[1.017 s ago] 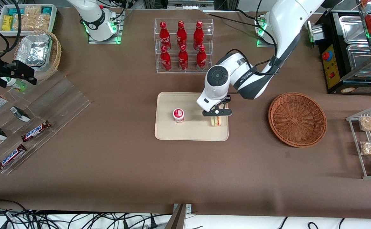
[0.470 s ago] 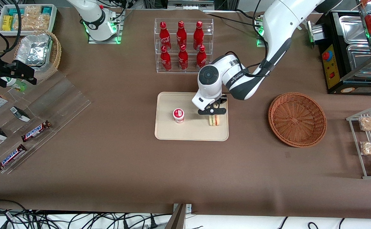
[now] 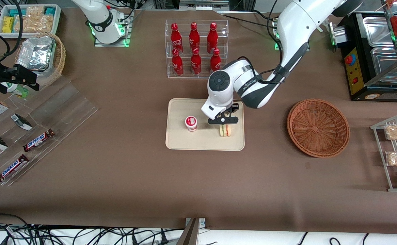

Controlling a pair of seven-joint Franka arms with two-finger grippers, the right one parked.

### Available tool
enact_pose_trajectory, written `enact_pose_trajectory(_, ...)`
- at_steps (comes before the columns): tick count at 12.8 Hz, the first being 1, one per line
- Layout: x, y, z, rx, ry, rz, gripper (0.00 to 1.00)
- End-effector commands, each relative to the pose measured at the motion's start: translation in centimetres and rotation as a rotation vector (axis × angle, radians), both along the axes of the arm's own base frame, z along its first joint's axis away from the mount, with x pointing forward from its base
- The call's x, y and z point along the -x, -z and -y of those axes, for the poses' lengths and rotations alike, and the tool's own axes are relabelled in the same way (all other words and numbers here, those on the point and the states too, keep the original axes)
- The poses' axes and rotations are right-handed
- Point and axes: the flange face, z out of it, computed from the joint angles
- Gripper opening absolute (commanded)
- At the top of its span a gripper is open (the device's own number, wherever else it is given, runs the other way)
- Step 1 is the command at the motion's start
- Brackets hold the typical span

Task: Place sandwich from basket to tray
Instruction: 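Lower the sandwich onto the tray beside the red-capped bottle, then open the left gripper and withdraw it up toward the basket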

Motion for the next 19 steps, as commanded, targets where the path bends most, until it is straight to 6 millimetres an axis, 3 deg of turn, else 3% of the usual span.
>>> enact_pose_trajectory(1, -0.6, 0.1, 0.4, -0.019, -0.003, 0.024, 0.34)
enact_pose_trajectory(3, -0.6, 0.1, 0.3, -0.020, -0.004, 0.024, 0.35)
enact_pose_trajectory(5, -0.7, 0.2, 0.2, -0.022, -0.006, 0.024, 0.46)
enact_pose_trajectory(6, -1.0, 0.3, -0.2, -0.027, -0.010, 0.026, 0.57)
enact_pose_trajectory(8, -1.1, 0.2, -0.3, -0.029, -0.013, 0.028, 0.93)
enact_pose_trajectory(9, -1.4, -0.2, -0.7, -0.030, -0.020, 0.033, 1.00)
enact_pose_trajectory(15, -4.1, -5.6, -3.0, -0.069, -0.093, 0.048, 1.00)
enact_pose_trajectory(19, -6.9, -9.5, -6.3, -0.092, -0.165, 0.044, 1.00)
